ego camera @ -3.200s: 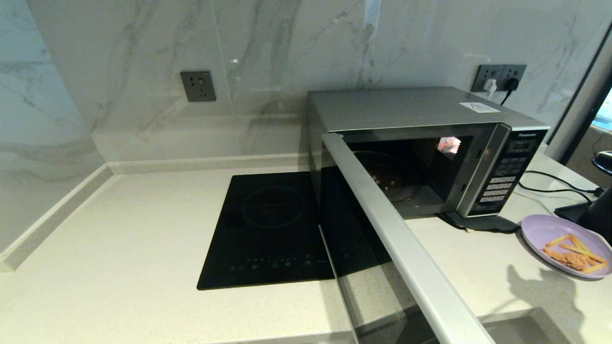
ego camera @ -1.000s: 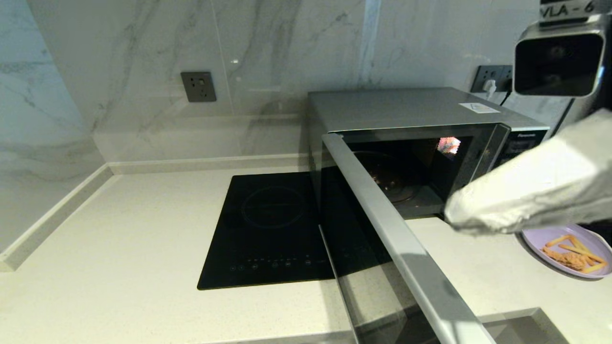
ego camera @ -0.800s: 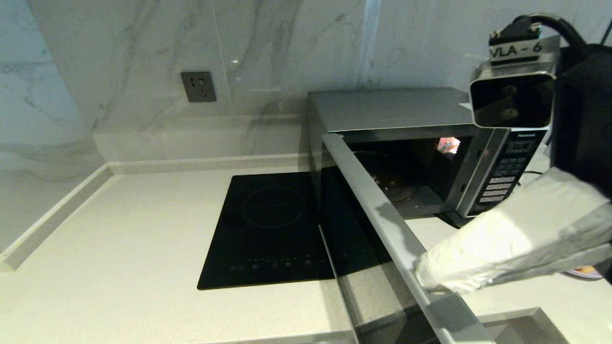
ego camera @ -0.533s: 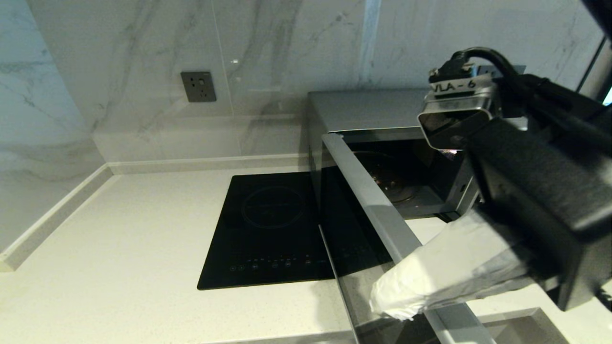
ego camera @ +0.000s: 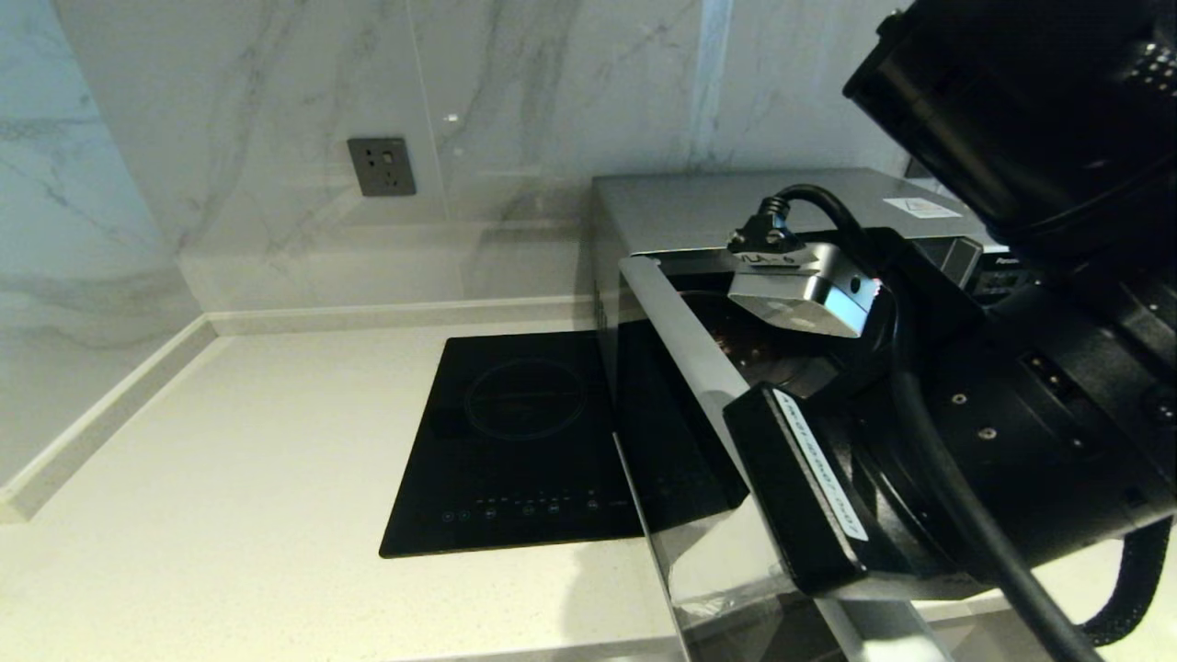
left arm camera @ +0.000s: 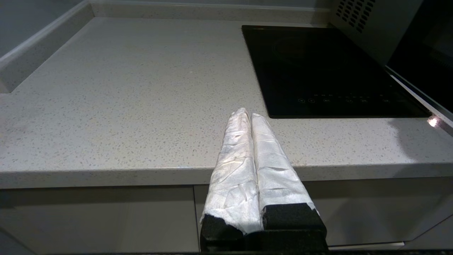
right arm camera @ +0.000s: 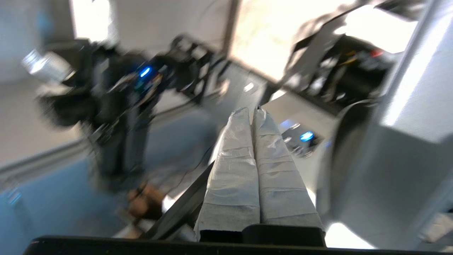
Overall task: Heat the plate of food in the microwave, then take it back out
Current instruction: Close the microwave oven
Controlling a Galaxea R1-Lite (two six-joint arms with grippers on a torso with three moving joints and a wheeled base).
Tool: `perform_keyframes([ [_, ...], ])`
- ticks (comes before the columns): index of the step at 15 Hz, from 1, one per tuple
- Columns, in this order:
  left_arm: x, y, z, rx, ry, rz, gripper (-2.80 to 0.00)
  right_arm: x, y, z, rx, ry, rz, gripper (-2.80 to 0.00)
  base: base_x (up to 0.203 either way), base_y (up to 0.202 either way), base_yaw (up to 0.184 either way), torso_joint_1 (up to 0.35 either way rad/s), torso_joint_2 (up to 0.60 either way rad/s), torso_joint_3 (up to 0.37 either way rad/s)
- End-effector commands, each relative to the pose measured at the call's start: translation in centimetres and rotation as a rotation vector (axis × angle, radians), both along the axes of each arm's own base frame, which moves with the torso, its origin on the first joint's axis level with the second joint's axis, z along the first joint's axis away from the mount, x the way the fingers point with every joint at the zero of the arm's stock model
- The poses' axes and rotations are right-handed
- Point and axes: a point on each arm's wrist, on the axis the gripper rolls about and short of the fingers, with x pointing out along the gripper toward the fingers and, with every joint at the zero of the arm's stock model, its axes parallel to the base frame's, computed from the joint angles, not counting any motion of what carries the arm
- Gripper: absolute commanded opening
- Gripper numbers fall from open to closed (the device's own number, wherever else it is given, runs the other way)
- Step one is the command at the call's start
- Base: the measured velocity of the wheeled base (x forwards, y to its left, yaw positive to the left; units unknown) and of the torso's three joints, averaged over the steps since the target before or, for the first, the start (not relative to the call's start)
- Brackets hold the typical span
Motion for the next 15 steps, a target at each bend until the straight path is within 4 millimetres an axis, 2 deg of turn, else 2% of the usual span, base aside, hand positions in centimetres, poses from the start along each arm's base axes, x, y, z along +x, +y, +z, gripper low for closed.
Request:
perform_keyframes([
  [1, 0.0, 0.0, 0.0, -0.001, 0.001, 0.0, -2.8, 0.3, 0.0, -0.4, -0.056, -0.041, -0.054, -2.8, 0.0, 0.0, 0.0, 0.0, 0.0, 0.0],
  [6, 0.0, 0.0, 0.0, -0.001, 0.001, 0.0, -2.8, 0.6, -0.8, -0.5, -0.212, -0.203, -0.192, -2.8, 0.0, 0.0, 0.0, 0.0, 0.0, 0.0],
  [12, 0.0, 0.0, 0.0, -0.001, 0.001, 0.0, -2.8, 1.2, -2.6, -0.7, -0.332, -0.239, -0.283, -2.8, 0.0, 0.0, 0.0, 0.0, 0.0, 0.0],
  [15, 0.0, 0.0, 0.0, -0.001, 0.001, 0.0, -2.8, 2.2, -3.8, -0.6, -0.354, -0.249, -0.356, -2.8, 0.0, 0.0, 0.0, 0.0, 0.0, 0.0],
])
